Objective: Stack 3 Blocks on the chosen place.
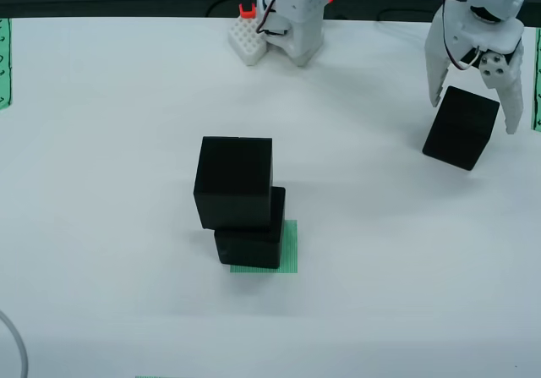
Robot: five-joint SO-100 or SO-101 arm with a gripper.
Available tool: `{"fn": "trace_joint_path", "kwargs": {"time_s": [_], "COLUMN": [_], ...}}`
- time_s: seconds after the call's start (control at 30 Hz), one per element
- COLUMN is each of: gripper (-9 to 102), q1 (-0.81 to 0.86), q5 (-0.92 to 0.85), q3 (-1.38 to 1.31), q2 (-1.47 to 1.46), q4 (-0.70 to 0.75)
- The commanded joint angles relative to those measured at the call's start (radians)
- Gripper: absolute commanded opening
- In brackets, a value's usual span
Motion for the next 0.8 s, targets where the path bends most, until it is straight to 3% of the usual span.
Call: {"fn": "trace_joint_path", "kwargs": {"time_s": [0.0,0.2,0.43,0.77], "gripper": [31,22,22,22], "q1": [-0.012,-0.028,-0.018,0.149], "q5": [0.002,0.009,0.005,-0.121], "q3": [-0.071,-0.100,-0.106,-0.066], "q2": [-0.032,-0.084,-0.049,0.170], "q4": [-0.023,-0.029,0.034,0.049]}}
